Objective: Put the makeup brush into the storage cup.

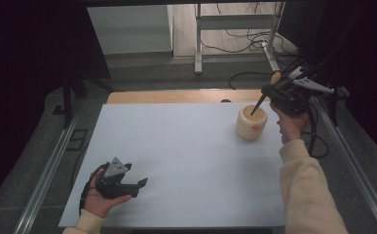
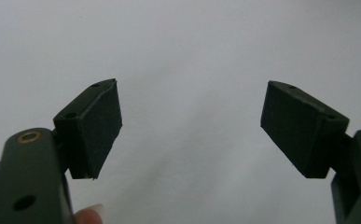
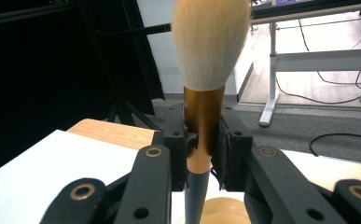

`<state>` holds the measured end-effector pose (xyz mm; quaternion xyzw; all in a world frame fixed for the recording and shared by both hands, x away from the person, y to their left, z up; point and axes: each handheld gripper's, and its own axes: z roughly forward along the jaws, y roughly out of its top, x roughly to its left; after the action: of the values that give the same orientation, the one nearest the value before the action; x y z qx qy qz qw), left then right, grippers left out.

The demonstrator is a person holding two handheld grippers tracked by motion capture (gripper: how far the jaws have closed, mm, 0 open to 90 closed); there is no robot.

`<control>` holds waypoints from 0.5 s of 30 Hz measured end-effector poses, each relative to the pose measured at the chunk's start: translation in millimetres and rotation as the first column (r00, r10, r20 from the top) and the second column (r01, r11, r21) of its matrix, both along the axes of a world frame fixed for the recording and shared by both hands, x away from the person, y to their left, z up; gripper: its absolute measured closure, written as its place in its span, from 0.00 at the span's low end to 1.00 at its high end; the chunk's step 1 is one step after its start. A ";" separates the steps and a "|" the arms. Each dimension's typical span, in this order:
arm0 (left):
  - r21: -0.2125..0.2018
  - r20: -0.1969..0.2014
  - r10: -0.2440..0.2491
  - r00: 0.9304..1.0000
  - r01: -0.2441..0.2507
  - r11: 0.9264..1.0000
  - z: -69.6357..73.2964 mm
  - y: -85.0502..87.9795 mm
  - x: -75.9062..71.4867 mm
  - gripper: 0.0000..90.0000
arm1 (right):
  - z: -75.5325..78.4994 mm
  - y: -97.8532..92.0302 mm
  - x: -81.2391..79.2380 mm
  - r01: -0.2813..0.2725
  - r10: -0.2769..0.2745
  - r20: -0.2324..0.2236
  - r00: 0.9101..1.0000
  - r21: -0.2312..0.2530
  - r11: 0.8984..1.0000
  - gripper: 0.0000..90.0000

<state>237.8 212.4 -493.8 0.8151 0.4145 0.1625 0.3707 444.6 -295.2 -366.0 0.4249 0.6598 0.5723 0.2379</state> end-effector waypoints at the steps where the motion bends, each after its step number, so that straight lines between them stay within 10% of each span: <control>1: 0.000 0.001 -0.001 1.000 0.001 1.000 0.0 -0.2 0.0 0.23 | 0.0 0.0 0.0 0.000 0.000 0.000 1.000 0.000 1.000 0.85; 15: 0.003 -0.001 0.004 1.000 -0.004 1.000 -0.5 1.6 0.4 0.23 | -8.0 4.6 8.7 0.005 -0.005 -0.012 1.000 -0.038 0.999 0.85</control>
<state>238.2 214.0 -494.3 0.8150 0.4159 0.1635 0.3688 453.3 -290.7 -374.0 0.4255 0.6709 0.5564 0.2435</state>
